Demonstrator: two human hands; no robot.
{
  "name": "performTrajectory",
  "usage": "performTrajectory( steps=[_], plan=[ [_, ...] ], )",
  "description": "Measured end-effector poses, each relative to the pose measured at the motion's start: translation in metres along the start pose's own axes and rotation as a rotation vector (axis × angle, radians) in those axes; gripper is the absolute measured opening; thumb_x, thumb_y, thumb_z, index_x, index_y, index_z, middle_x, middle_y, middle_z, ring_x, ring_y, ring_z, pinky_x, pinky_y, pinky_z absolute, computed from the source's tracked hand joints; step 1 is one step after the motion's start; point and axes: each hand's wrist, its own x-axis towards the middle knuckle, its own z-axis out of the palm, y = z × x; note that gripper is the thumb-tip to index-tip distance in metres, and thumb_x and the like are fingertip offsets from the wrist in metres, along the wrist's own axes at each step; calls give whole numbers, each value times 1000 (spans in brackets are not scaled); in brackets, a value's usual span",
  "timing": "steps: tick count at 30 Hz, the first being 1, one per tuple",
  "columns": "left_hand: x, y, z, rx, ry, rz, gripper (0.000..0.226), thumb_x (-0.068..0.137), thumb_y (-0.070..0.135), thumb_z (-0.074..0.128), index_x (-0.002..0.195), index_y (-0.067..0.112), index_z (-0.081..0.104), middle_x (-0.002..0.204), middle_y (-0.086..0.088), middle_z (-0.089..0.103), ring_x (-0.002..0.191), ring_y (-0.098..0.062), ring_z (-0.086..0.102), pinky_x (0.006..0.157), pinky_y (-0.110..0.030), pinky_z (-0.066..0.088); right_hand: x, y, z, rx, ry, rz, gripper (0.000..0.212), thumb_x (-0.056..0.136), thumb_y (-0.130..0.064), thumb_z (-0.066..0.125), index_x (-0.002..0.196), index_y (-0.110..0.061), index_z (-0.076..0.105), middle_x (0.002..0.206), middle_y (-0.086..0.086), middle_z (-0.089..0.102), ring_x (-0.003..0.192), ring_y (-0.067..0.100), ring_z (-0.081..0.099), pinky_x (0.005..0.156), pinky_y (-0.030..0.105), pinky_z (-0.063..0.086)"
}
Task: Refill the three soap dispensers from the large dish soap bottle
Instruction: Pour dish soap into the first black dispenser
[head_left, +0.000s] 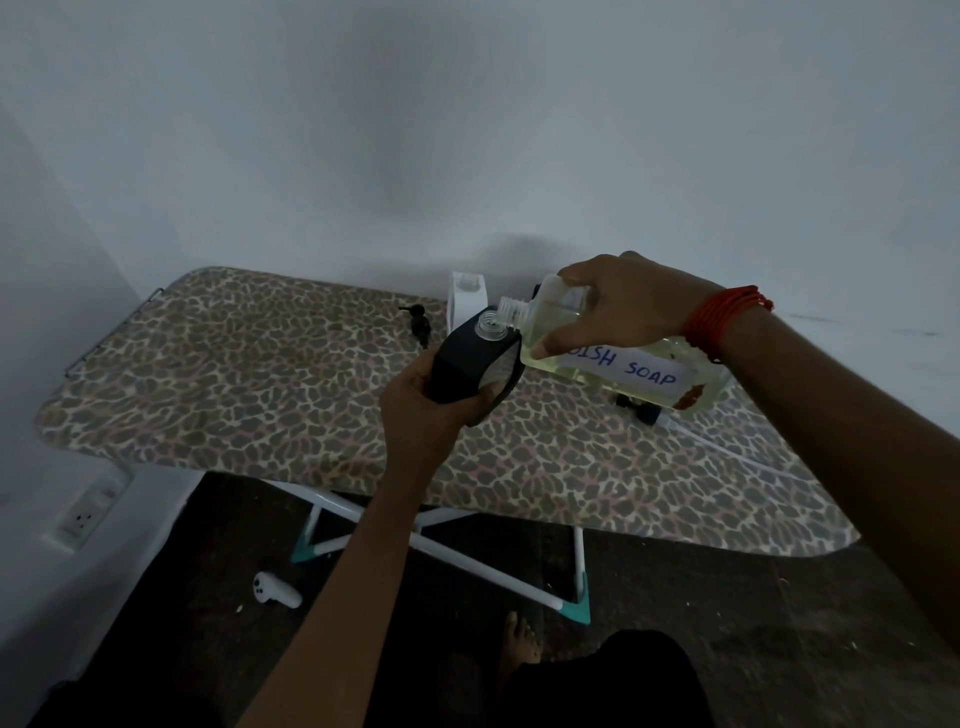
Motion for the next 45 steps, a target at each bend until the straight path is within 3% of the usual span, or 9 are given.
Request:
performTrajectory(
  steps=[3, 9, 12, 17, 28, 35, 38, 42, 45],
  plan=[
    [1, -1, 0, -3, -3, 2, 48, 73, 0, 87, 113, 22, 72, 94, 3, 76, 89, -23, 75, 76, -39, 63, -1, -1, 0, 5, -11, 3, 55, 60, -80, 74, 95, -38, 67, 62, -32, 60, 70, 1, 58, 64, 28, 41],
    [2, -3, -1, 27, 0, 2, 48, 72, 3, 88, 111, 25, 72, 89, 19, 76, 86, -11, 75, 72, -27, 61, -1, -3, -1, 4, -17, 9, 60, 61, -78, 75, 106, -39, 70, 63, -22, 58, 72, 1, 59, 72, 32, 47],
    [3, -6, -2, 7, 4, -4, 49, 71, 1, 89, 115, 16, 73, 96, 7, 78, 90, -18, 76, 74, -35, 63, -1, -3, 0, -4, -26, 11, 59, 62, -78, 75, 105, -38, 70, 61, -32, 61, 74, 2, 61, 75, 32, 51],
    [5, -6, -2, 5, -1, -12, 51, 70, 6, 90, 114, 22, 73, 97, 10, 77, 93, -17, 76, 77, -37, 63, 0, -2, 1, -15, -26, 18, 62, 60, -81, 73, 107, -40, 69, 74, -21, 60, 78, 3, 61, 83, 36, 53],
    [5, -4, -1, -4, -16, -7, 51, 71, 5, 90, 112, 29, 71, 94, 18, 77, 92, -12, 75, 74, -28, 62, 2, 0, 2, -2, -16, 8, 47, 62, -78, 76, 87, -40, 65, 66, -21, 57, 71, 1, 58, 66, 29, 43],
    [6, -10, -2, 23, -1, 6, 51, 71, 2, 89, 118, 7, 72, 94, 14, 78, 91, -11, 76, 72, -23, 61, 2, -2, 4, 7, -9, 6, 43, 61, -80, 75, 72, -43, 55, 60, -43, 54, 68, -2, 54, 60, 27, 36],
    [7, -11, -2, 36, -1, 8, 50, 72, 1, 88, 119, 6, 72, 99, 11, 76, 92, -10, 75, 73, -22, 60, 2, -2, 3, 6, -20, -2, 30, 62, -79, 75, 67, -58, 54, 58, -46, 50, 65, -3, 49, 58, 27, 34],
    [6, -10, -2, 29, 2, 2, 49, 72, 2, 89, 117, 10, 72, 98, 11, 77, 92, -12, 76, 74, -25, 61, 3, -2, 3, -3, 0, 2, 43, 61, -79, 75, 70, -44, 52, 57, -20, 54, 66, -3, 49, 58, 27, 35],
    [7, -10, -2, 15, 4, -6, 50, 72, 3, 89, 119, 6, 72, 101, 4, 77, 94, -15, 76, 76, -30, 62, 2, -2, 3, -12, -3, 12, 46, 61, -79, 75, 79, -41, 55, 64, -23, 50, 68, -4, 51, 61, 27, 37]
  ],
)
